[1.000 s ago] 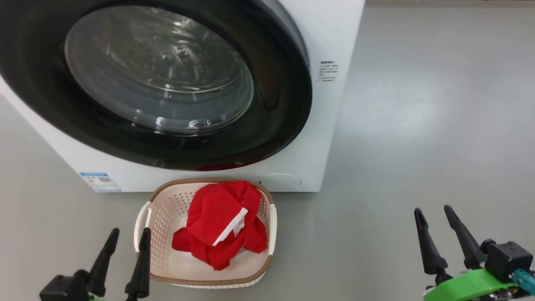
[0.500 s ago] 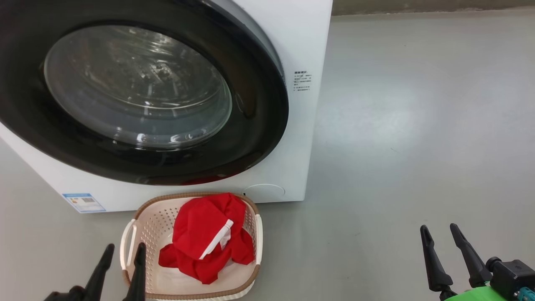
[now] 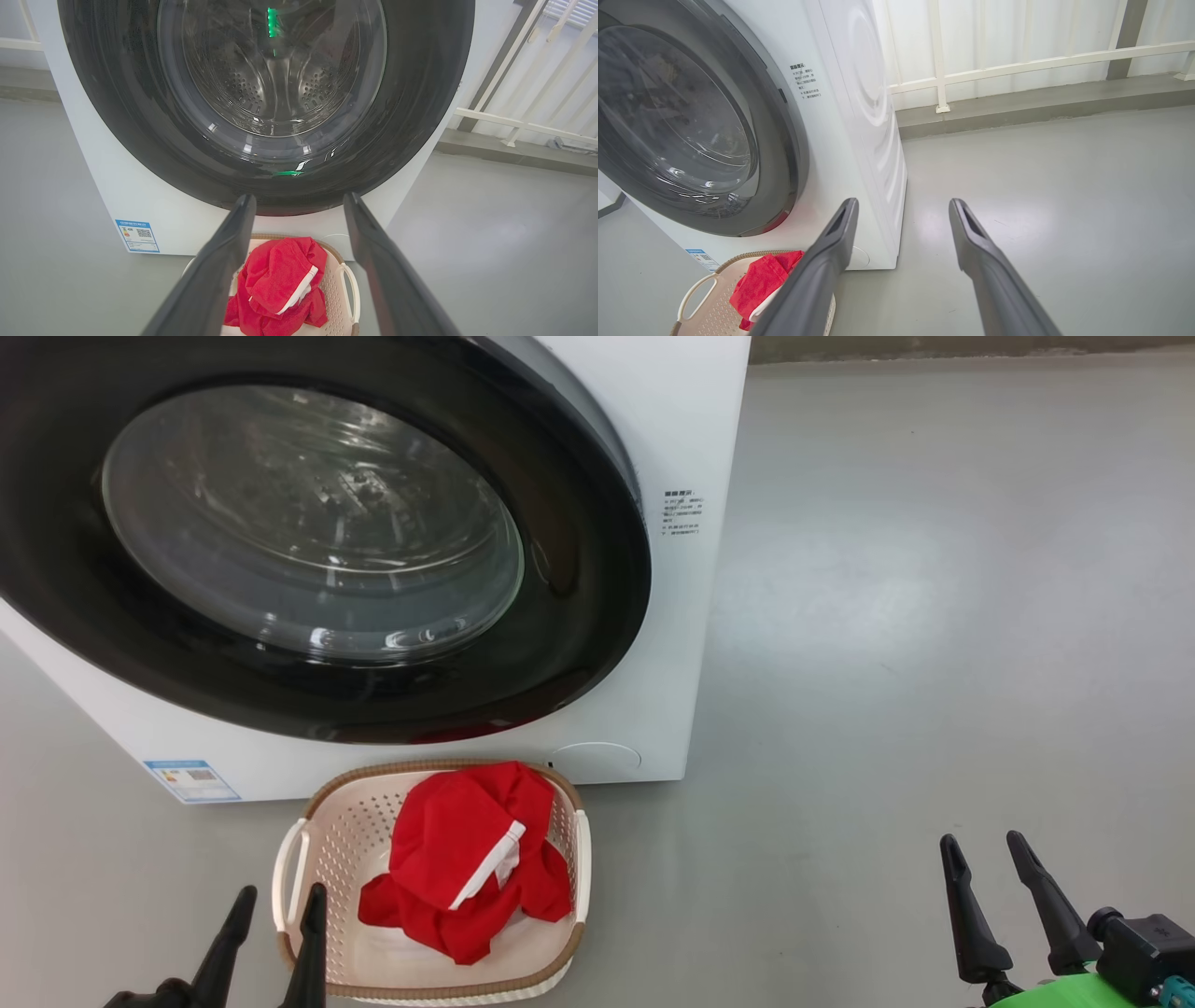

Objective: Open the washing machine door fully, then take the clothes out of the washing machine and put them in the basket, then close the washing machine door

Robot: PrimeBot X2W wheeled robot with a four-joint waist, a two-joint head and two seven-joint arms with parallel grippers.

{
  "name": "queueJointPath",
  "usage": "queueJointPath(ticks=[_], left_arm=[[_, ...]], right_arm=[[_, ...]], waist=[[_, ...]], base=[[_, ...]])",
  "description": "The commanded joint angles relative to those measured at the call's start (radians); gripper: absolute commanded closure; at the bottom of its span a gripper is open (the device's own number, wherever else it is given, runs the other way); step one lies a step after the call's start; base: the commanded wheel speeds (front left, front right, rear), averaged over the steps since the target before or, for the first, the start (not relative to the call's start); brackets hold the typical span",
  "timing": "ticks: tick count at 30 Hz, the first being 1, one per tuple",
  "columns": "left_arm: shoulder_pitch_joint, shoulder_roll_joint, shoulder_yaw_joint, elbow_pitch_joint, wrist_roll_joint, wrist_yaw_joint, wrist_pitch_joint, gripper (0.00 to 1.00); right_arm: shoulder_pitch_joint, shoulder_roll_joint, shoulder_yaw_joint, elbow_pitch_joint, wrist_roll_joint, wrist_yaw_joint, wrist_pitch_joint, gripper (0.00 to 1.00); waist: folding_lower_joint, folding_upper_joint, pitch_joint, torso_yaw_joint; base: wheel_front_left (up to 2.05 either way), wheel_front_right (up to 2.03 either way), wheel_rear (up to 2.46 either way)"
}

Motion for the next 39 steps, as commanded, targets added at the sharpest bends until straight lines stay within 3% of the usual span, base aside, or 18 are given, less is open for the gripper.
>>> queueJointPath(ticks=[1, 16, 17, 23, 30, 39], left_arm=[[-0.019, 0.014, 0.038, -0.025, 0.005, -0.005, -0.008, 0.00], [-0.023, 0.015, 0.046, -0.031, 0.009, -0.005, -0.008, 0.00], [-0.001, 0.000, 0.005, -0.004, 0.000, 0.000, 0.000, 1.00], [0.000, -0.034, -0.007, 0.064, -0.002, 0.002, 0.008, 1.00], [-0.006, -0.038, -0.003, 0.063, -0.069, 0.002, 0.026, 1.00], [-0.017, -0.040, 0.003, 0.063, -0.149, 0.002, 0.047, 1.00]], right_arm=[[-0.012, -0.013, 0.015, -0.027, -0.010, -0.001, -0.006, 0.00], [-0.018, -0.006, 0.014, -0.037, -0.013, -0.001, -0.006, 0.00], [-0.001, 0.004, -0.001, -0.010, -0.002, 0.000, 0.000, 1.00], [0.000, 0.020, 0.007, 0.064, -0.001, 0.000, 0.001, 1.00], [-0.008, 0.018, 0.008, 0.064, 0.069, 0.000, 0.017, 1.00], [-0.024, 0.014, 0.009, 0.065, 0.153, 0.000, 0.036, 1.00]], waist=[[0.0000, 0.0000, 0.000, 0.001], [0.0000, 0.0000, 0.017, 0.006], [0.0000, 0.0000, 0.017, 0.006], [0.0000, 0.0000, 0.018, 0.006], [0.0018, 0.0000, 0.011, 0.005], [0.0000, 0.0000, 0.007, 0.005]], base=[[0.00, 0.00, 0.00], [0.00, 0.00, 0.00], [0.00, 0.00, 0.00], [0.00, 0.00, 0.00], [0.00, 0.00, 0.00], [0.00, 0.00, 0.00]])
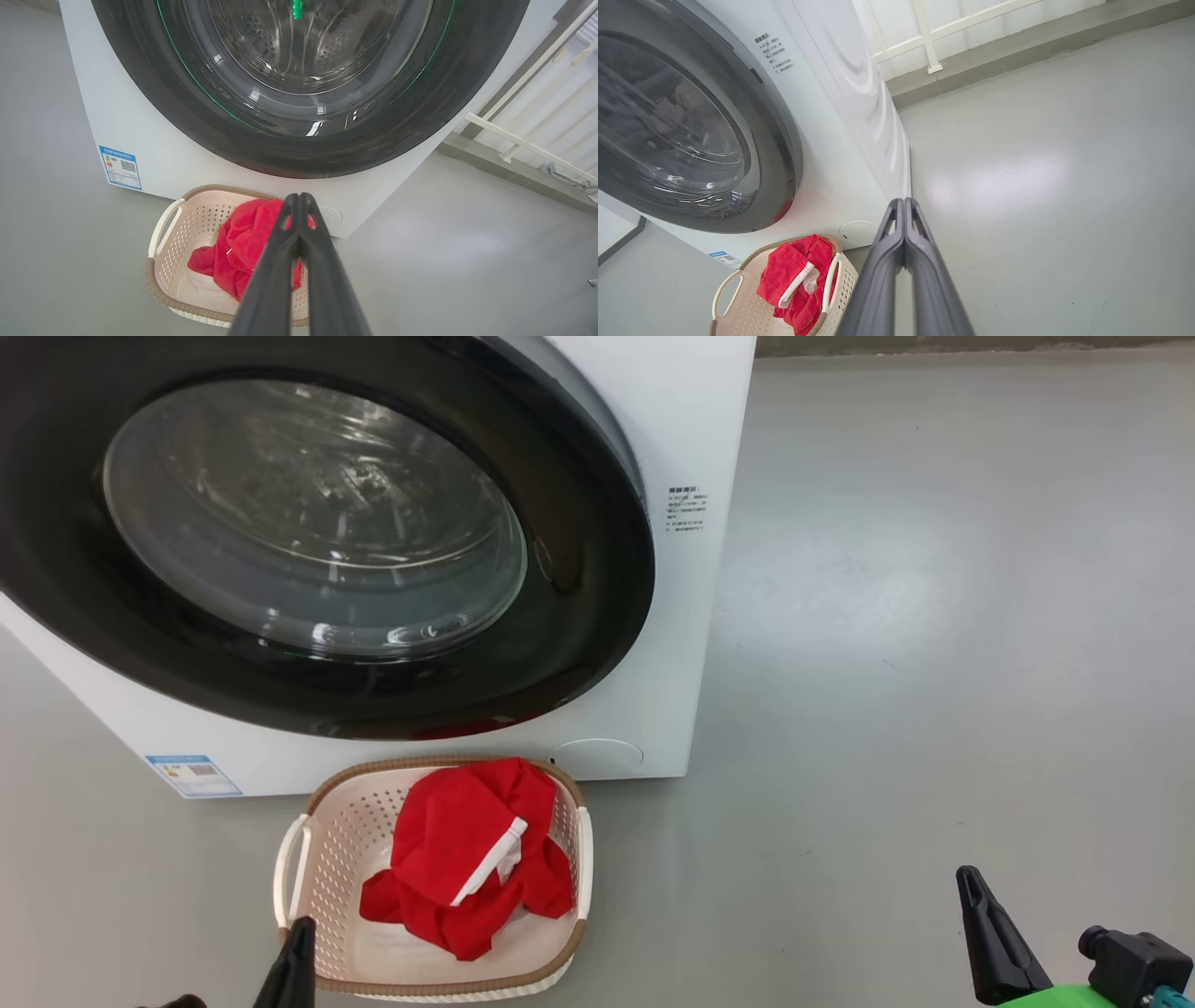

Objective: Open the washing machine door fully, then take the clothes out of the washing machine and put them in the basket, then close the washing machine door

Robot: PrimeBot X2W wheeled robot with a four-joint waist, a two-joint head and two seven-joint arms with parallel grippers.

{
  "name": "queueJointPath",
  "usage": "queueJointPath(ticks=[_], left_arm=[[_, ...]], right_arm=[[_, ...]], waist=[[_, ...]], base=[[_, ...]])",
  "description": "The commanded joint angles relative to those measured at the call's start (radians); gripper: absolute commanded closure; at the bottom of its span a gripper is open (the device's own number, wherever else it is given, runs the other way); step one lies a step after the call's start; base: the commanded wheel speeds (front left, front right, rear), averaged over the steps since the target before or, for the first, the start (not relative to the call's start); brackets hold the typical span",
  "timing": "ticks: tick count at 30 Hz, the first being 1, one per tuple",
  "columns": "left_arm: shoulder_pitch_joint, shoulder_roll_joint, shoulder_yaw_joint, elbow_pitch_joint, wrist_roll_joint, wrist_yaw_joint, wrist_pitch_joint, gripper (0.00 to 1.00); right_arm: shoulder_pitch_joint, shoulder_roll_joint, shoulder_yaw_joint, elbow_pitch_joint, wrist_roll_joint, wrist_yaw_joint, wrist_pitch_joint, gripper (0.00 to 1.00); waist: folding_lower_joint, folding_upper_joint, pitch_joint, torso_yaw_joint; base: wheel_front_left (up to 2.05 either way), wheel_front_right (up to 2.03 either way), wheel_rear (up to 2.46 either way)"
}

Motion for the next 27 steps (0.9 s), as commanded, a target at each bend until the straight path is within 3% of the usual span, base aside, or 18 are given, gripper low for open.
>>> queueJointPath(ticks=[1, 27], left_arm=[[-0.018, 0.007, 0.011, -0.022, -0.024, 0.000, 0.007, 1.00], [-0.053, -0.002, 0.034, -0.022, -0.292, -0.002, 0.082, 1.00]], right_arm=[[-0.023, -0.015, 0.001, -0.022, 0.025, 0.000, 0.004, 1.00], [-0.069, -0.027, 0.000, -0.025, 0.305, 0.000, 0.074, 1.00]], waist=[[-0.0002, -0.0001, -0.001, 0.000], [-0.0002, -0.0001, -0.021, -0.003]], base=[[0.00, 0.00, 0.00], [0.00, 0.00, 0.00]])
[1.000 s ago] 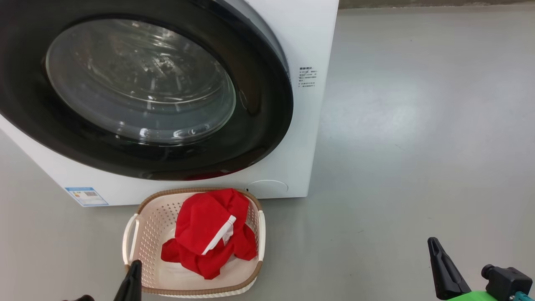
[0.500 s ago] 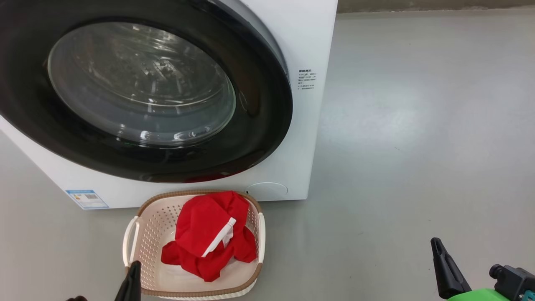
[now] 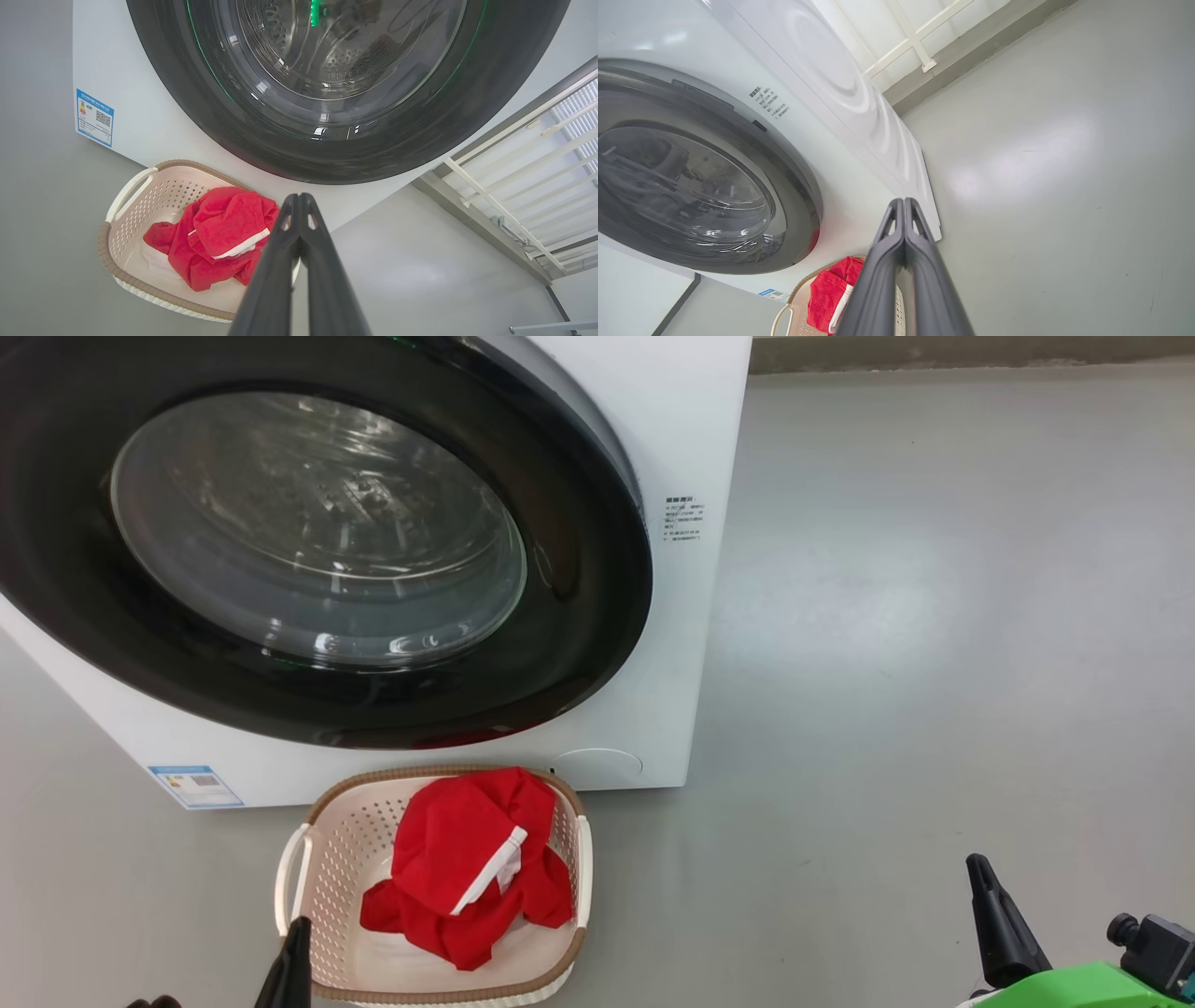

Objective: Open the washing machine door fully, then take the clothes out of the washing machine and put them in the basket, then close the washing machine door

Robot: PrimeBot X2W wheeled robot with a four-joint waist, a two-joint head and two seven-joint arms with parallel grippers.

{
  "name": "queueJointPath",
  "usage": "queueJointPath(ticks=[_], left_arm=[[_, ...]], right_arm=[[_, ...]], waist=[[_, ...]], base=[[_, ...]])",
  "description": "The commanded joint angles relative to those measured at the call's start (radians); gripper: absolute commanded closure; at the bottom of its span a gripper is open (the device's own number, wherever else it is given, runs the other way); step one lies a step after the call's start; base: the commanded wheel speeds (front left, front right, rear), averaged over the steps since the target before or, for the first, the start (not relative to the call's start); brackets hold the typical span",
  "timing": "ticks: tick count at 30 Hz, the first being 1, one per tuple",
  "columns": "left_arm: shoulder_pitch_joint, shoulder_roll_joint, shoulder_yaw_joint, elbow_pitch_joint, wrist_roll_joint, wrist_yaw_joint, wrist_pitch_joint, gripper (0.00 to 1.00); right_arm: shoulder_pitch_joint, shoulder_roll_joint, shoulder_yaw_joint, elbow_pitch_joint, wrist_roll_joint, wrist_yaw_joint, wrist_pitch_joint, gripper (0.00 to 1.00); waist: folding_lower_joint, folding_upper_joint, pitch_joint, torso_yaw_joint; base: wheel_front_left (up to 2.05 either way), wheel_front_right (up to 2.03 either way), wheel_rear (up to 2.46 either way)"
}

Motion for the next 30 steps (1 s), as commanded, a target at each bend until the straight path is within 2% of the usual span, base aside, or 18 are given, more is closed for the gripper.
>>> queueJointPath(ticks=[1, 30], left_arm=[[-0.045, 0.011, 0.023, -0.022, -0.029, -0.002, 0.008, 1.00], [-0.080, -0.001, 0.048, -0.026, -0.306, -0.004, 0.086, 1.00]], right_arm=[[-0.045, -0.020, 0.002, -0.024, 0.033, 0.000, 0.006, 1.00], [-0.092, -0.029, -0.004, -0.027, 0.320, -0.001, 0.082, 1.00]], waist=[[-0.0001, 0.0000, -0.001, 0.000], [-0.0001, 0.0000, -0.021, -0.003]], base=[[0.00, 0.00, 0.00], [0.00, 0.00, 0.00]])
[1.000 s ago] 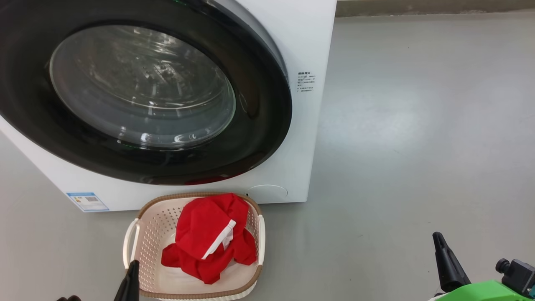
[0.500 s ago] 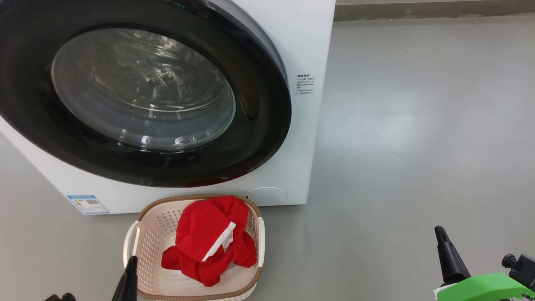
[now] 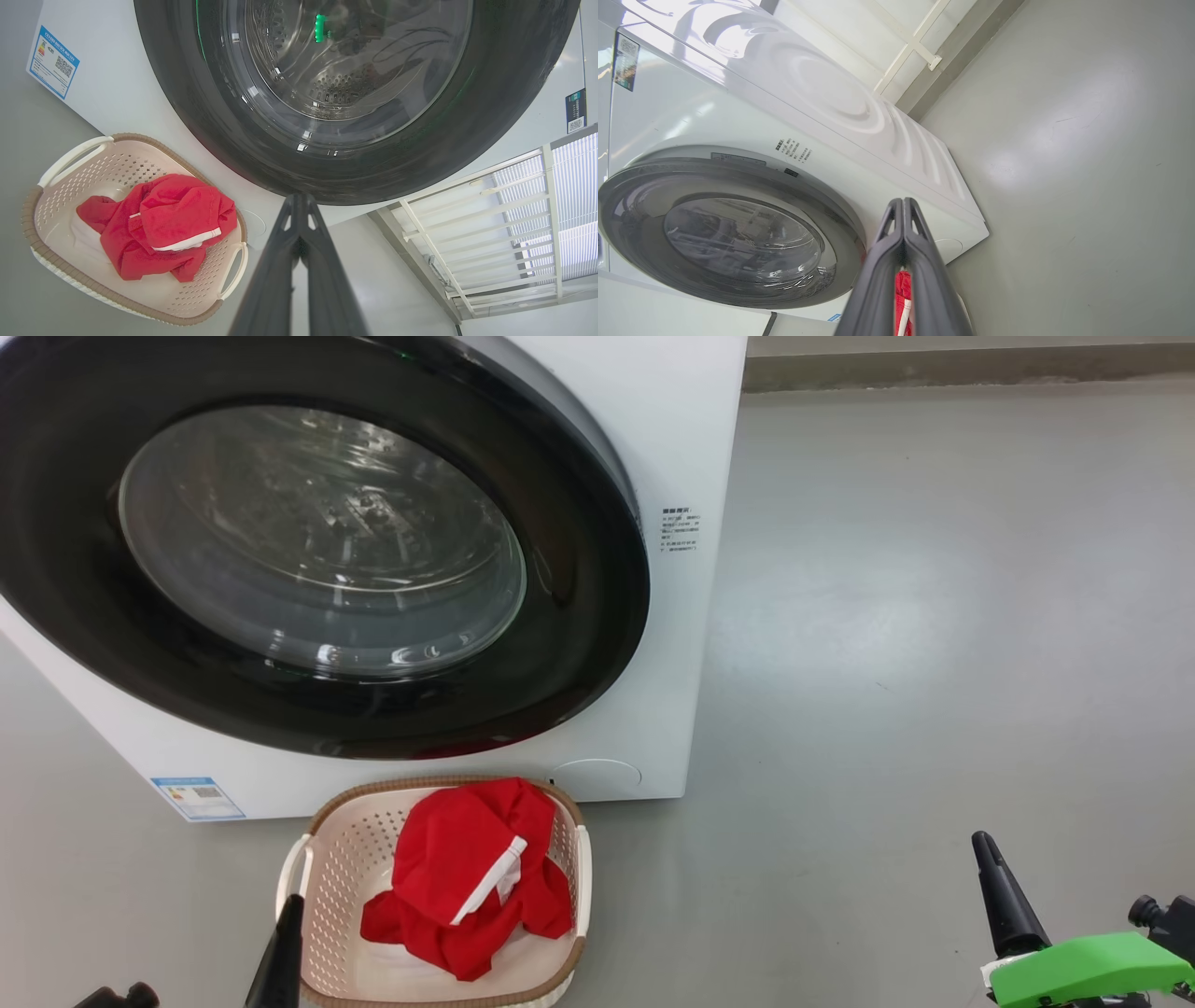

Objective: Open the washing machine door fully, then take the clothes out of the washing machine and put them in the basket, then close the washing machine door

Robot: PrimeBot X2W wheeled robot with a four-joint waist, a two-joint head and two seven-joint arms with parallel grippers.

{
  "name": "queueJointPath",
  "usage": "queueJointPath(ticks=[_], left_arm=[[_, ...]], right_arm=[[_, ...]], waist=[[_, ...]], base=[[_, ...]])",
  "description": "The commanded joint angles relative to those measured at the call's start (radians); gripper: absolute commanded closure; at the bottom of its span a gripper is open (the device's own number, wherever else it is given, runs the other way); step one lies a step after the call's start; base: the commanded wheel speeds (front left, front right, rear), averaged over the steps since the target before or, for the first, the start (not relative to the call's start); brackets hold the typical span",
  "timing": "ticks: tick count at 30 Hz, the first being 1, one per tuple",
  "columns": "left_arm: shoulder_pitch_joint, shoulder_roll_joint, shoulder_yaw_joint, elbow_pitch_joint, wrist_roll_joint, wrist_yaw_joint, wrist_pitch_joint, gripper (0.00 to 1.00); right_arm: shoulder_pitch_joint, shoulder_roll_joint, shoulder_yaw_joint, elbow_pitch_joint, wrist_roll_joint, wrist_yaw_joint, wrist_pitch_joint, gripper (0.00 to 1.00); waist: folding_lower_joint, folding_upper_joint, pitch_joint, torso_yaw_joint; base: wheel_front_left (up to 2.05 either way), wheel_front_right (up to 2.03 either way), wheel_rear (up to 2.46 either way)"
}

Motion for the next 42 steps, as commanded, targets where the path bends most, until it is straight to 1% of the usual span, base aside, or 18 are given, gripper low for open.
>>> queueJointPath(ticks=[1, 42], left_arm=[[-0.040, 0.005, 0.026, -0.025, -0.029, -0.004, 0.008, 1.00], [-0.090, -0.012, 0.065, -0.032, -0.423, -0.006, 0.122, 1.00]], right_arm=[[-0.051, -0.015, 0.002, -0.026, 0.036, 0.000, 0.009, 1.00], [-0.119, -0.023, -0.014, -0.030, 0.439, -0.001, 0.122, 1.00]], waist=[[-0.0001, 0.0000, -0.001, 0.000], [-0.0001, 0.0000, -0.030, -0.004]], base=[[0.00, 0.00, 0.00], [0.00, 0.00, 0.00]])
